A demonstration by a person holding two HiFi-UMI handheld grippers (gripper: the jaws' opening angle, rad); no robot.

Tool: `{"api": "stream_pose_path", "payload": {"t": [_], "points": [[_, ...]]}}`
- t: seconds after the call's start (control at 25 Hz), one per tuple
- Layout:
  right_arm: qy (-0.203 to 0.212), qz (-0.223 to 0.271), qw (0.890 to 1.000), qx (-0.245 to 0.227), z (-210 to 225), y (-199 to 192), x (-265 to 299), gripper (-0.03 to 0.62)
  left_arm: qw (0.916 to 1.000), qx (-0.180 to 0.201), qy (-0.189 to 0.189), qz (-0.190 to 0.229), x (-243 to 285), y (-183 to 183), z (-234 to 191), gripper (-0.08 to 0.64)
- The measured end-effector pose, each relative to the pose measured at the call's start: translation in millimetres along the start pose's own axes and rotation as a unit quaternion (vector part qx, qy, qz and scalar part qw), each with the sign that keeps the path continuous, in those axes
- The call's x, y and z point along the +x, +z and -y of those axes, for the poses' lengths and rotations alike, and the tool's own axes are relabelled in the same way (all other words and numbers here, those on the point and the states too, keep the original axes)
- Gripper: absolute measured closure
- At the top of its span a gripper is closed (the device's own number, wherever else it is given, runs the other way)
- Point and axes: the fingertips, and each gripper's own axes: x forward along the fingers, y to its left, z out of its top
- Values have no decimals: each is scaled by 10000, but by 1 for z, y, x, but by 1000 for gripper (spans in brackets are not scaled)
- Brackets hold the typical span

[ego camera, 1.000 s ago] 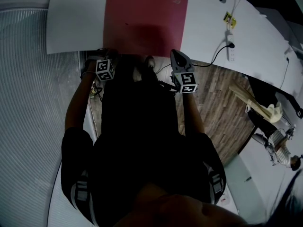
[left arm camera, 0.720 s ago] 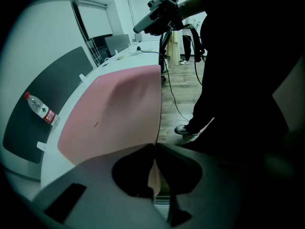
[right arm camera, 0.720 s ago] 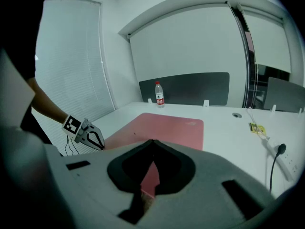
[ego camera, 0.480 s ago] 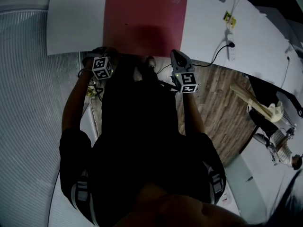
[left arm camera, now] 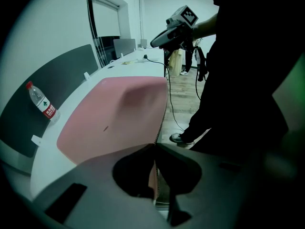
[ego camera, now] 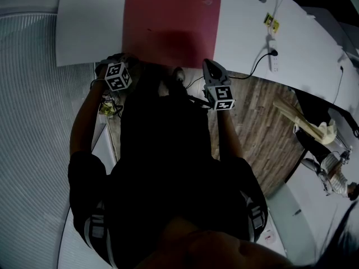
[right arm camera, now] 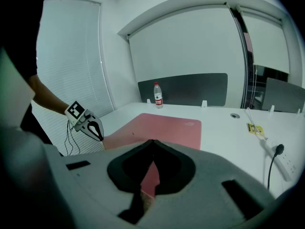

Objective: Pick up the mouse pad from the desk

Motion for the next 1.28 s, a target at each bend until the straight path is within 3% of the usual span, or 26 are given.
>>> {"api": "stream_pose_path", "payload": {"t": [0.84, 1.16, 1.28], "points": [[-120, -137, 9995, -272, 16, 3, 4, 590, 9923, -1053, -121, 638, -19, 9, -41, 546], [149, -386, 9973, -614, 7, -1, 11, 588, 9898, -1171, -173, 794, -21, 12, -51, 546], [334, -581, 9950, -744, 1, -9, 15, 553, 9886, -1275, -188, 780, -22, 8, -53, 546]]}}
